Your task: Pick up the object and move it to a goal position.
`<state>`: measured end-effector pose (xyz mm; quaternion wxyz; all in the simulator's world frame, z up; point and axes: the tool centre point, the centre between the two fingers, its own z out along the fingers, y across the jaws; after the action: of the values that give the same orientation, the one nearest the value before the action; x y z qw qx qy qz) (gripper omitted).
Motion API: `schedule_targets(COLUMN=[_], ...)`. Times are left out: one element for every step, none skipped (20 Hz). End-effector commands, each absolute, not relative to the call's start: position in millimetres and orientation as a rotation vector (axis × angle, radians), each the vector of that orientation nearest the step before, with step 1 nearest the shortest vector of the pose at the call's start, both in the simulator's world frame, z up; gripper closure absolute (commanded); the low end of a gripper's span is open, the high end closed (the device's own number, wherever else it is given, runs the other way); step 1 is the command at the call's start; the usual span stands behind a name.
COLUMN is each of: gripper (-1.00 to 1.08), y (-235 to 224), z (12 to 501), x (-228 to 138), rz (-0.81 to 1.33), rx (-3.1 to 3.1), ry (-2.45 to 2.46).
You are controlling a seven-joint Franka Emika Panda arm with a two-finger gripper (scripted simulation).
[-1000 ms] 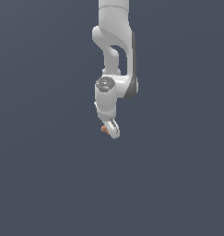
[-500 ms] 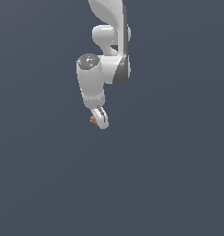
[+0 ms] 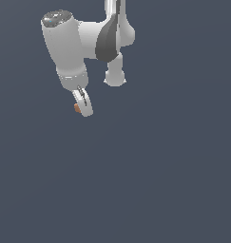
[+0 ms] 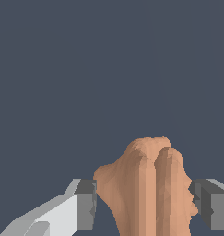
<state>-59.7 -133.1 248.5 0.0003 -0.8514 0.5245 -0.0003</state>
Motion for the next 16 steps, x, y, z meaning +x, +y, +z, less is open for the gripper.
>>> schedule_targets(gripper=[1.08, 1.08, 1.08, 1.08, 1.08, 1.08, 1.08, 1.08, 1.08, 1.08, 1.08, 1.08, 1.08, 1.08, 1.08, 1.08], y=[-146.8, -151.8, -156.4, -160.5, -164.5, -168.3, -171.4, -174.6, -177.1, -179.7, -181.9, -183.8, -185.1, -186.4, -187.5, -188.2], z=[272.5, 281.0, 288.8, 296.2, 303.0, 309.2, 315.0, 320.2, 324.9, 329.1, 332.8, 335.9, 338.6, 340.7, 342.4, 343.6], x=[-59.1, -58.6, -58.0, -57.4, -56.8, -56.2, -55.6, -55.0, -54.4, -53.9, -53.4, -53.0, -52.5, -52.1, -51.7, -51.4], rz=[0.001, 0.001, 0.001, 0.000, 0.000, 0.000, 0.000, 0.000, 0.000, 0.000, 0.000, 0.000, 0.000, 0.000, 0.000, 0.000], rx=[-2.676, -2.676, -2.676, -2.676, -2.676, -2.676, -2.677, -2.677, -2.677, -2.677, -2.677, -2.677, -2.677, -2.677, -2.677, -2.677], ry=[1.647, 1.647, 1.647, 1.646, 1.646, 1.646, 1.645, 1.645, 1.645, 1.645, 1.645, 1.645, 1.644, 1.644, 1.644, 1.644])
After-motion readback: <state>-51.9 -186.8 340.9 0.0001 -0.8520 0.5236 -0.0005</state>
